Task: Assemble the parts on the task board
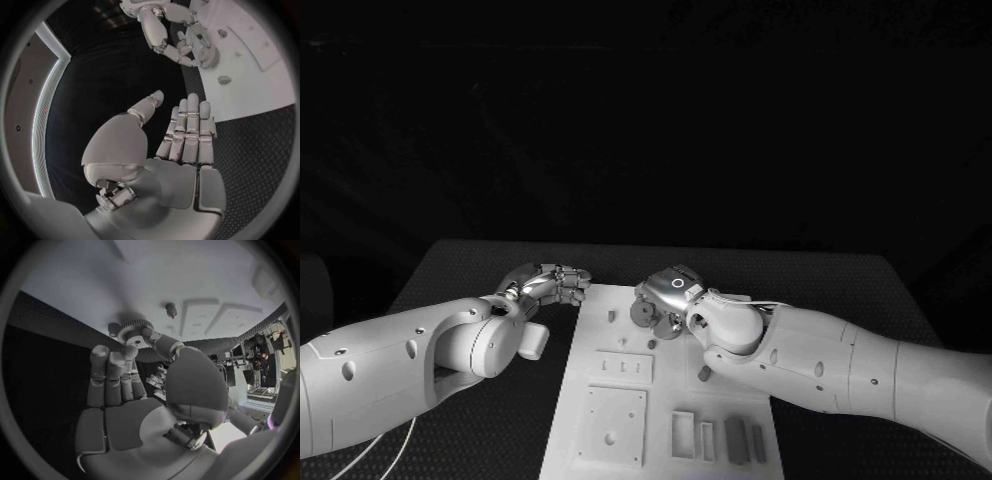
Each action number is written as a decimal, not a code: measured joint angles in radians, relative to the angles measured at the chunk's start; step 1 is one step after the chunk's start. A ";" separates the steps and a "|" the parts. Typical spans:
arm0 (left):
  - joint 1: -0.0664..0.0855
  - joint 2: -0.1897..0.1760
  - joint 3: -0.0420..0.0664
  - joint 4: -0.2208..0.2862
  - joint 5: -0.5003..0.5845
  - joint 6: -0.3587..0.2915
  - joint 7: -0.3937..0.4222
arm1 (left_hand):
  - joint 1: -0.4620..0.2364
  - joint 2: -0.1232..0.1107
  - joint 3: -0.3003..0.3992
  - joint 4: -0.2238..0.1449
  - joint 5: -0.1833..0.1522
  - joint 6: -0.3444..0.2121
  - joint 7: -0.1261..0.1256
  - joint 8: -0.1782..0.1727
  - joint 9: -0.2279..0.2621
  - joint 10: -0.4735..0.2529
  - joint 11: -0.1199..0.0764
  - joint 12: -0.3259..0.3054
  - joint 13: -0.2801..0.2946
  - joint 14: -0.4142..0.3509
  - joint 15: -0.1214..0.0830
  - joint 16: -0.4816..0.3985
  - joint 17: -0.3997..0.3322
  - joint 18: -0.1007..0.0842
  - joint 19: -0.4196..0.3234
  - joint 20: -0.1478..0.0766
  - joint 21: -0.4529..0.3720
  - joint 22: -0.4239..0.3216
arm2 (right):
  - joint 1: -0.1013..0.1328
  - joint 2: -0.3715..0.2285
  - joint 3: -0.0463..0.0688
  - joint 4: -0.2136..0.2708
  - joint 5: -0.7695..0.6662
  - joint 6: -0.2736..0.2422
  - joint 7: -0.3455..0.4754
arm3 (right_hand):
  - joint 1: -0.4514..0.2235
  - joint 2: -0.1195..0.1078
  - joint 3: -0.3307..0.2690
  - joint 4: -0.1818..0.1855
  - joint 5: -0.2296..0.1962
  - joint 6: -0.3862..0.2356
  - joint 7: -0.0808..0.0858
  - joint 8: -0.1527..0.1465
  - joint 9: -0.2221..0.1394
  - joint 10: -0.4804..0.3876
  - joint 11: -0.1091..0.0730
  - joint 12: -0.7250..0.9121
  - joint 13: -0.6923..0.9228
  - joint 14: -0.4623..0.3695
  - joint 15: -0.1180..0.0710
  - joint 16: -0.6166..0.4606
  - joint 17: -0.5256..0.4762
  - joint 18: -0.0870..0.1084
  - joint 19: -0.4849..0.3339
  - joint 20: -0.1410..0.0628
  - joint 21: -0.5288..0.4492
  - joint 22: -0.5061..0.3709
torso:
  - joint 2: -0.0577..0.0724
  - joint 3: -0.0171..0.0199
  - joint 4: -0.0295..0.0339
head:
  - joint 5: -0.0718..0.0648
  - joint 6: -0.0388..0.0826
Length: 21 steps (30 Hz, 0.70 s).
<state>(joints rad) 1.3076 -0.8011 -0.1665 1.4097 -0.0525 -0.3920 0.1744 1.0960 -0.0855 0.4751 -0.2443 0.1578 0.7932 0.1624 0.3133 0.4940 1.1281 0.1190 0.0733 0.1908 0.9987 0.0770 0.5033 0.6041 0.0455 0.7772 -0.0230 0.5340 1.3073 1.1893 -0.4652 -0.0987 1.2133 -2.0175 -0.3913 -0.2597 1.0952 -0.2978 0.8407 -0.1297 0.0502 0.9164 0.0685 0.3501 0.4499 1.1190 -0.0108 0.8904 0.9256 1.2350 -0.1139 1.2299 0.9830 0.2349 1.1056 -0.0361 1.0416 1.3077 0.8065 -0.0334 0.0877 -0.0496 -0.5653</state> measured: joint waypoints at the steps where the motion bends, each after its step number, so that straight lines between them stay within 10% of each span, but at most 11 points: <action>1: 0.000 0.000 0.000 0.000 0.000 0.000 0.000 | 0.000 0.000 0.000 0.000 0.000 0.000 0.000 0.000 0.000 0.000 0.000 0.000 0.000 0.000 0.000 0.000 0.000 0.000 0.000 0.000 0.000 0.000 | 0.000 0.001 0.000 -0.002 0.000 0.000 0.000 | 0.000 0.000 0.000 0.000 0.000 0.000 0.000 0.000 0.000 0.000 0.000 0.000 0.000 0.000 0.000 0.000 0.000 0.000 0.000 0.000 0.001 0.000 | 0.000 0.0002 0.0000 | 0.000 0.000; 17: 0.000 0.002 0.000 -0.002 0.001 0.001 -0.001 | 0.000 0.000 0.000 0.000 0.000 0.000 0.000 0.000 0.001 0.000 0.000 0.000 0.001 0.000 0.000 -0.004 0.001 0.000 0.000 0.000 0.000 0.001 | -0.001 0.024 -0.011 -0.032 0.001 0.005 0.000 | -0.015 -0.003 -0.006 -0.020 0.000 0.010 -0.009 -0.020 -0.007 -0.023 0.003 0.000 -0.018 0.001 0.002 -0.002 -0.001 0.000 -0.006 -0.005 0.002 0.000 | 0.000 0.0014 -0.0011 | 0.003 0.000; 21: 0.000 0.002 0.000 -0.003 0.001 0.001 -0.001 | 0.000 0.000 0.000 0.000 0.000 0.000 0.000 0.000 0.001 0.000 0.000 0.000 0.001 0.000 0.000 -0.004 0.001 0.000 0.000 0.000 0.000 0.001 | 0.000 0.027 -0.011 -0.038 0.004 0.005 0.000 | -0.020 0.002 -0.021 -0.040 0.000 -0.008 0.012 -0.035 -0.010 -0.025 0.014 0.000 -0.026 -0.006 0.009 -0.005 -0.001 0.000 -0.006 -0.006 0.002 0.000 | 0.000 0.0012 -0.0011 | 0.004 -0.001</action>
<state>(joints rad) 1.3076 -0.7988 -0.1665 1.4071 -0.0516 -0.3914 0.1737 1.0960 -0.0856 0.4751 -0.2443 0.1578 0.7931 0.1624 0.3133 0.4948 1.1282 0.1190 0.0733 0.1916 0.9987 0.0770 0.4994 0.6050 0.0454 0.7772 -0.0230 0.5340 1.3080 1.1889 -0.4380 -0.1098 1.1758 -2.0137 -0.3864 -0.2597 1.0753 -0.2960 0.8197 -0.1700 0.0503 0.9086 0.0805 0.3147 0.4402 1.0944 0.0029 0.8904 0.8996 1.2292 -0.1052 1.2246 0.9815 0.2348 1.1000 -0.0417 1.0434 1.3081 0.8070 -0.0322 0.0867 -0.0456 -0.5666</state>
